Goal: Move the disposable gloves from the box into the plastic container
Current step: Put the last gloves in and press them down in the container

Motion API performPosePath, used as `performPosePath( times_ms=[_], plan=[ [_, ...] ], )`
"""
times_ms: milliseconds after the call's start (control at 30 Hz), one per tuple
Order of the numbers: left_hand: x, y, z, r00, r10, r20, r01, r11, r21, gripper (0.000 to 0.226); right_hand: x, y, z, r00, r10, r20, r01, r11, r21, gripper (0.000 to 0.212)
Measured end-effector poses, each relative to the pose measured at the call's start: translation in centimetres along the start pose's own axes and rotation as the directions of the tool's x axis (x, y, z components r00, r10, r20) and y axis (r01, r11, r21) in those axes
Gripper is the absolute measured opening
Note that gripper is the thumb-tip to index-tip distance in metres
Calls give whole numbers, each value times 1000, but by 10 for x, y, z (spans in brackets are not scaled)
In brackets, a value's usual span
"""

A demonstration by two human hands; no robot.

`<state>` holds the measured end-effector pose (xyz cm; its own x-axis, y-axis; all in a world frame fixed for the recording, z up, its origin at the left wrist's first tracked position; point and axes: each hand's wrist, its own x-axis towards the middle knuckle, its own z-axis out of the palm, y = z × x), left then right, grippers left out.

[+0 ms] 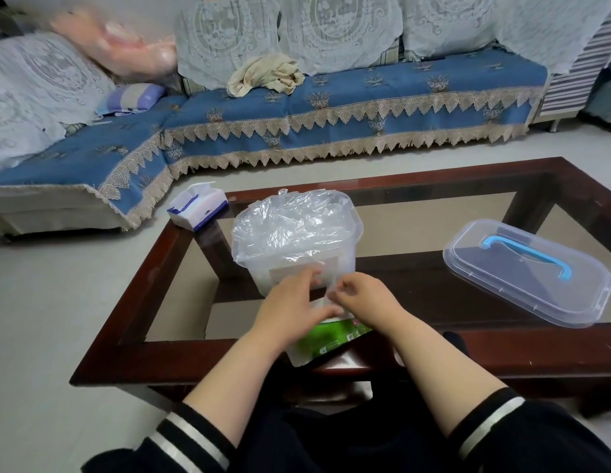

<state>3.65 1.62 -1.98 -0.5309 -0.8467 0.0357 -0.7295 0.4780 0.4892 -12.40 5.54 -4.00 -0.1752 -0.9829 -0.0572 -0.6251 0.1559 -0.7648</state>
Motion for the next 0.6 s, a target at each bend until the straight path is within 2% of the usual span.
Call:
performPosePath(
  times_ms=[67,167,267,400,467,501,567,601],
  plan=[
    [-3,-6,13,996,-5,94,-6,993,118,89,-1,-1,1,1000,-17,-19,17,1000,-5,29],
    [-2,-12,20,990,-22,136,-7,978,209,85,-3,-3,1,998,-19,-67,22,999,45,26],
    [-2,-13,21,986,-53,161,15,973,230,77,-5,-5,1,981,-36,-191,81,968,238,14],
    [-1,-19,20,983,-33,182,4,988,155,73,-12,-11,-6,905,8,-426,258,786,562,16],
    [-1,-18,17,990,-5,138,7,1000,-15,68,-13,-12,-12,876,36,-481,303,735,607,14],
    [-1,-16,15,993,-32,114,54,979,-196,63,-13,-12,-15,869,54,-492,303,727,616,14],
    [-2,-6,6,992,-54,112,107,828,-550,58,-12,-12,-17,865,84,-495,289,723,628,14],
    [0,-2,3,992,-67,107,121,749,-651,64,-12,-12,-18,868,92,-489,279,723,632,17]
  ],
)
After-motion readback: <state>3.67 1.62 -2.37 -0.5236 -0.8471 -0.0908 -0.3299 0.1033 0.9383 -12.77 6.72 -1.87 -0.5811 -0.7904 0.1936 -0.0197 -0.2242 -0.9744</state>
